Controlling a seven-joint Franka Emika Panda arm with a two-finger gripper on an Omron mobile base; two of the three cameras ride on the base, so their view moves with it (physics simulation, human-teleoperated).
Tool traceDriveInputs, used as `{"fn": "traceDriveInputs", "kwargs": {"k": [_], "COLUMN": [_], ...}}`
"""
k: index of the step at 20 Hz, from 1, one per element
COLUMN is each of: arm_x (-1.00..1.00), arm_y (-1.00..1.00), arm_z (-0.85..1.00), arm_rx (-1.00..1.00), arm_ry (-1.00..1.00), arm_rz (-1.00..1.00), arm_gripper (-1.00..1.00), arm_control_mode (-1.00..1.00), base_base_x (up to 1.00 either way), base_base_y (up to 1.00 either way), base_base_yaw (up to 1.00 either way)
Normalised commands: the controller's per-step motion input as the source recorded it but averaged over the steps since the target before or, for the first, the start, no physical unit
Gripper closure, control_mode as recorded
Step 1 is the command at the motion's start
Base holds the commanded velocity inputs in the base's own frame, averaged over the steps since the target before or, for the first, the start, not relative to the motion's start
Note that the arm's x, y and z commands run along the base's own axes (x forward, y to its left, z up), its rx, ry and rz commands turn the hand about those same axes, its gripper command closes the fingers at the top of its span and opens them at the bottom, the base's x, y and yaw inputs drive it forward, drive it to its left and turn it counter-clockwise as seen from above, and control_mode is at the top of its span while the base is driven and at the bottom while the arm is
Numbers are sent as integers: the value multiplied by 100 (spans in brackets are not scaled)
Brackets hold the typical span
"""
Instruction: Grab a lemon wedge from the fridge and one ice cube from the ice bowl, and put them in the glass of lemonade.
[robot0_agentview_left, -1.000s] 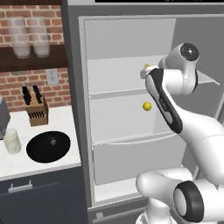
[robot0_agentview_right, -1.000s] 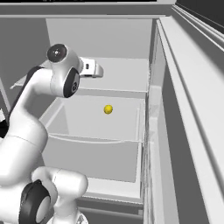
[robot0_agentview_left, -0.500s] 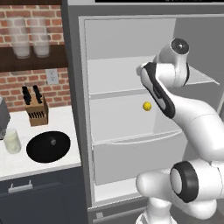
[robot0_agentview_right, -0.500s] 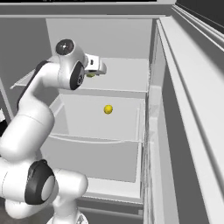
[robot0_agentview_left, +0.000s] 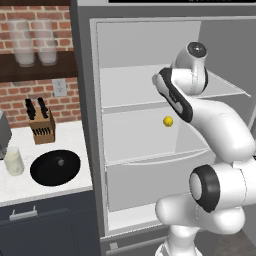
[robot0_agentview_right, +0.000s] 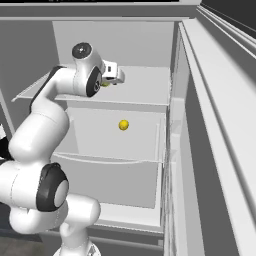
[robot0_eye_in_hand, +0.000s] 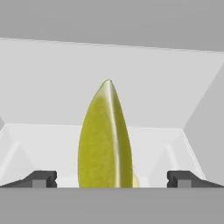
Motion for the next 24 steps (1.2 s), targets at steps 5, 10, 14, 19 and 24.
{"fn": "traceDriveInputs", "kwargs": {"k": [5, 10, 14, 19, 24], "arm_x": [27, 14, 7, 0, 0], "arm_y": [0, 0, 0, 0, 1], "arm_z": [-18, -18, -17, -18, -22], "arm_rx": [0, 0, 0, 0, 0], "arm_ry": [0, 0, 0, 0, 0], "arm_rz": [1, 2, 2, 2, 2], "arm_gripper": [-100, -100, 100, 100, 100], "arm_control_mode": [-100, -100, -100, -100, -100], "base_base_x": [0, 0, 0, 0, 0], "base_base_y": [0, 0, 0, 0, 0], "base_base_yaw": [0, 0, 0, 0, 0]}}
